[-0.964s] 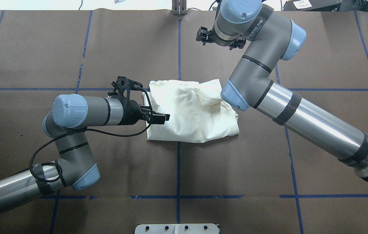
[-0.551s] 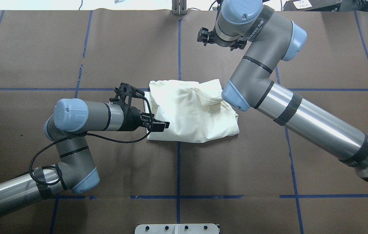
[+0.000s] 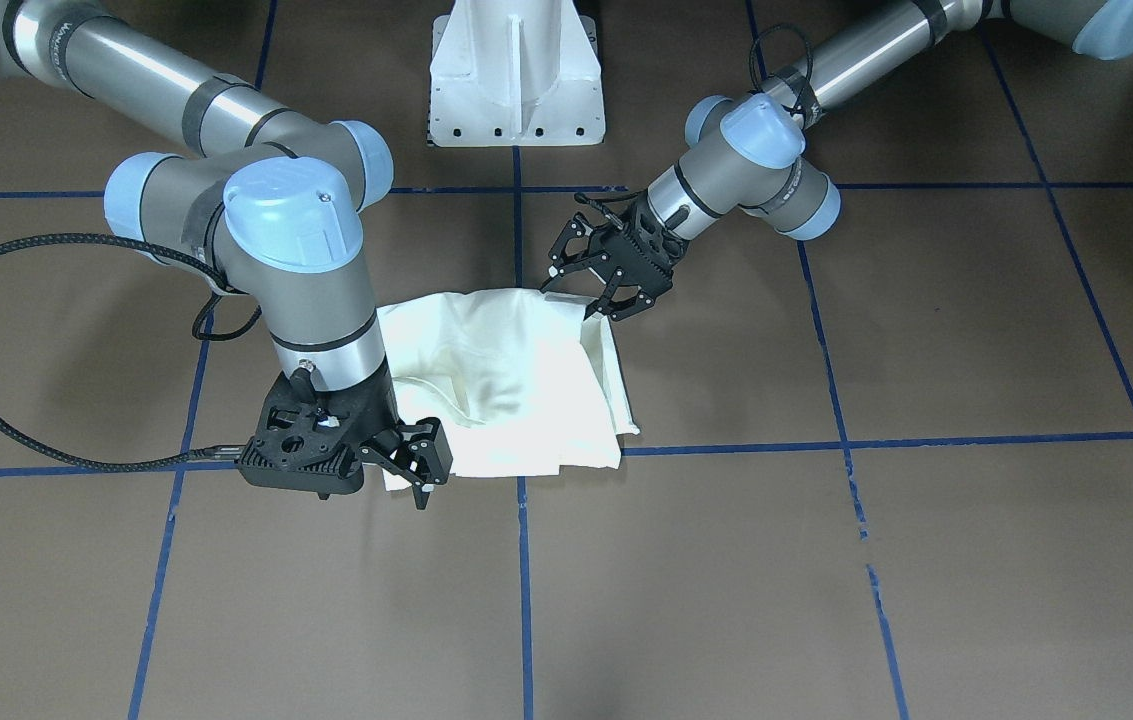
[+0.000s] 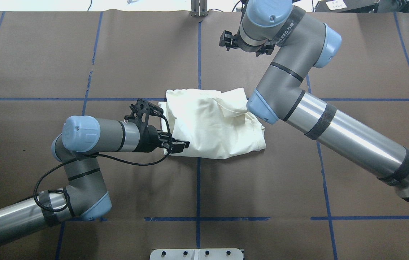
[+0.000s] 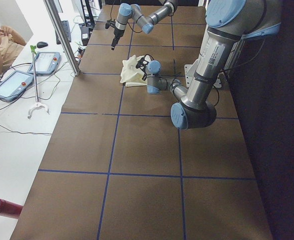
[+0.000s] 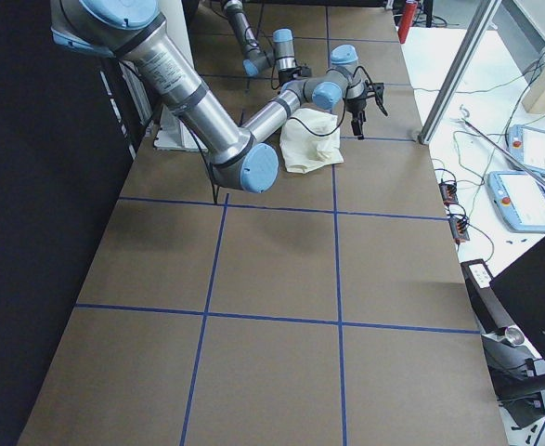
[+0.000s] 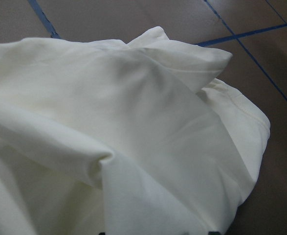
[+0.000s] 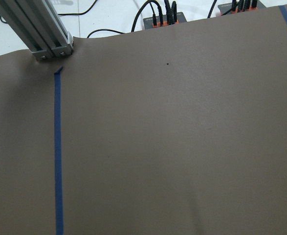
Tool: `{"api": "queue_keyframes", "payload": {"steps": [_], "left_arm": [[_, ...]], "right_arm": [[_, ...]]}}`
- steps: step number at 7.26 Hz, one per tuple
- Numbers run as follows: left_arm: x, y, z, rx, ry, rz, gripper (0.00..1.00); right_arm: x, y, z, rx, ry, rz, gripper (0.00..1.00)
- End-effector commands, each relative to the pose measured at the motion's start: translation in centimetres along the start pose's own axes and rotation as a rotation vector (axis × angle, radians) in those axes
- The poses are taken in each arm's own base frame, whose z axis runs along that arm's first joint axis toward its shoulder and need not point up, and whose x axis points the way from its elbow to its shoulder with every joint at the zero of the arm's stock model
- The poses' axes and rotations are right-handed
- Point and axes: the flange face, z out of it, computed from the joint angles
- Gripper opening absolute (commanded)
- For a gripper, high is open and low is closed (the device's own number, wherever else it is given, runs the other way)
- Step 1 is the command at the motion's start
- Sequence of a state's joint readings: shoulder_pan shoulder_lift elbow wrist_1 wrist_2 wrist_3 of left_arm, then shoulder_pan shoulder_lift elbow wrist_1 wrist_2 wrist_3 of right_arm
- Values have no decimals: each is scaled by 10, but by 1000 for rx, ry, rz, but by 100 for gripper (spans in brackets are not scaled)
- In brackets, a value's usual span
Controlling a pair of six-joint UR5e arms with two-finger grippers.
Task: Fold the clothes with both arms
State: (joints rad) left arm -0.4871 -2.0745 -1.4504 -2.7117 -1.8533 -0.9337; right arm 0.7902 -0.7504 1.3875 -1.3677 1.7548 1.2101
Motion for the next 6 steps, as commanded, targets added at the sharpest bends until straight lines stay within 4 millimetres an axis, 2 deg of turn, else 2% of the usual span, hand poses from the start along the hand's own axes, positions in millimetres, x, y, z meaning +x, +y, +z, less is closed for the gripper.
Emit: {"api": "queue_keyframes", "payload": {"steps": [1,3,4,6], "left_arm": [[-7,12,-10,-9,42,10,42],[-21,29,-21,-11,71,17,25],[-24,32,-24,-5,82,20,24],[-27,37,-25,-1,93,11,9]], "right_arm": [[12,6,-5,3,-9,-2,100],[13,6,-5,3,-9,-2,100],[14,6,-5,4,-7,-1,100],[15,6,-4,4,-6,-1,100]]}}
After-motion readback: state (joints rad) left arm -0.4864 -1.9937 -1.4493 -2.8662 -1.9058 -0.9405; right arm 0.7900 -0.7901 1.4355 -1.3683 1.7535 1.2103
